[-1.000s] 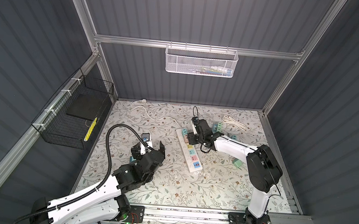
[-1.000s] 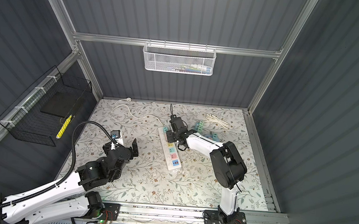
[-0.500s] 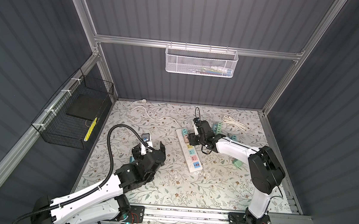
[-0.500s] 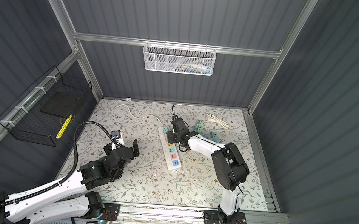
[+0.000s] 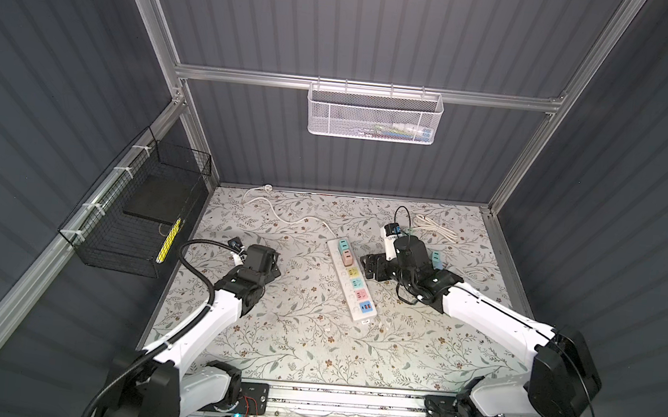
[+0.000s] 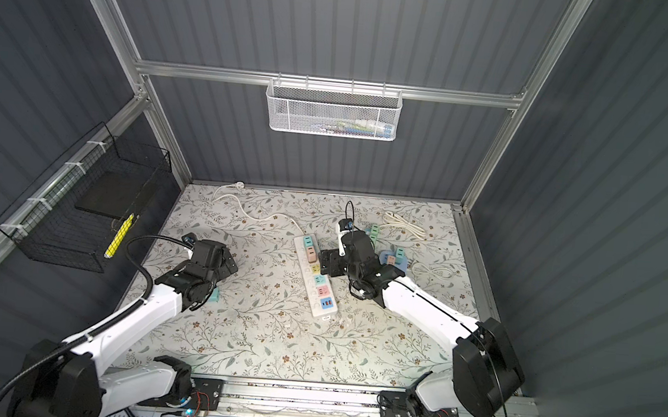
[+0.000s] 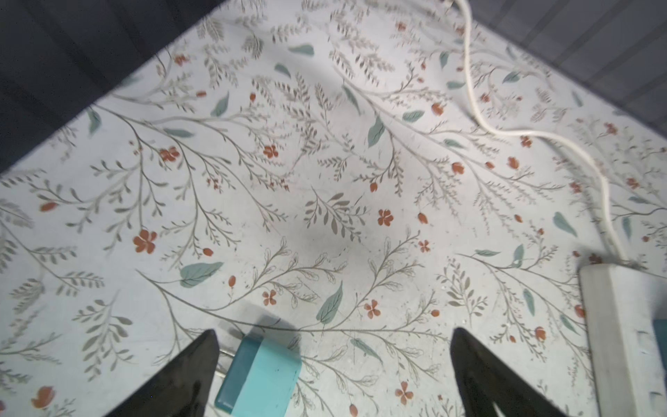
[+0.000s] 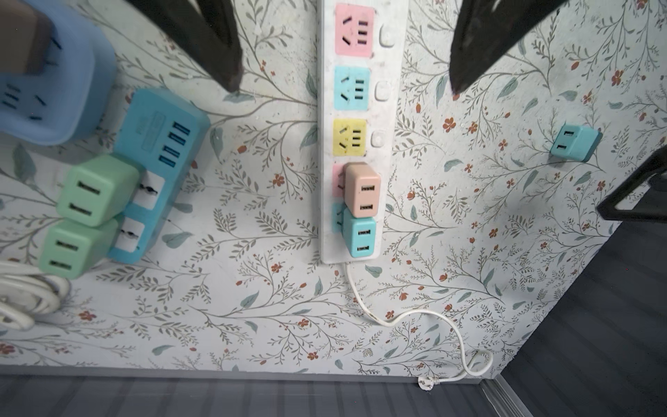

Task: Insert the plug
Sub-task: 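Withdraw the open right gripper while the left gripper moves toward the small teal adapter, then lower the left gripper and grasp the small teal adapter on the table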

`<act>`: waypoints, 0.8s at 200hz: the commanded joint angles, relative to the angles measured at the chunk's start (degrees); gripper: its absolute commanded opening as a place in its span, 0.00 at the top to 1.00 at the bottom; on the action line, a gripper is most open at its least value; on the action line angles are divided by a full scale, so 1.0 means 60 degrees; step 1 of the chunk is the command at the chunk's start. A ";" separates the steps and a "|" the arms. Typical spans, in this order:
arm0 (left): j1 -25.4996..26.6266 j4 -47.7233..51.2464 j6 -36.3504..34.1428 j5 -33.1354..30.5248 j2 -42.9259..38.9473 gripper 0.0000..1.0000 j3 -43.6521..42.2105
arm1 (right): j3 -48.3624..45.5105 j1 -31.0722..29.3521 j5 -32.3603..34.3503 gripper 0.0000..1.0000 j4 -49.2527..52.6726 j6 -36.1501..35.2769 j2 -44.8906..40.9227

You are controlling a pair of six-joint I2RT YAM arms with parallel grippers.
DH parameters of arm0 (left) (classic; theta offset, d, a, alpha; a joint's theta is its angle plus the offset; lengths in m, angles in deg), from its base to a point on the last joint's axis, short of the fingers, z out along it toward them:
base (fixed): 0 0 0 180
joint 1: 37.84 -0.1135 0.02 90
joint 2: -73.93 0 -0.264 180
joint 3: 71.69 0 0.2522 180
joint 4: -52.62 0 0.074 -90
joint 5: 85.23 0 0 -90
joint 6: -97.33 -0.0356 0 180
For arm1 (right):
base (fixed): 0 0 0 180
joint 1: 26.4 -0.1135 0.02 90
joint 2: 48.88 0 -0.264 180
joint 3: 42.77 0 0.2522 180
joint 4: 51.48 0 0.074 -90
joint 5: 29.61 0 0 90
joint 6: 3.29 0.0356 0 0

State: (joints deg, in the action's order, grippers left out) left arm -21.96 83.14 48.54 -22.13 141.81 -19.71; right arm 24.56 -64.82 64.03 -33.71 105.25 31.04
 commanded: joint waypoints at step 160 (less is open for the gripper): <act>-0.1789 -0.0739 -0.0159 0.2283 0.1497 0.00 -0.0581 | -0.2451 -0.0030 0.0351 0.06 -0.1470 0.0380 -0.1106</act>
State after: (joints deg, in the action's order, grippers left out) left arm -32.41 77.56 48.06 -9.49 151.84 -21.18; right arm 10.04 -64.82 65.21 -41.60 107.07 24.35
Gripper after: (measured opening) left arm 0.997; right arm 0.941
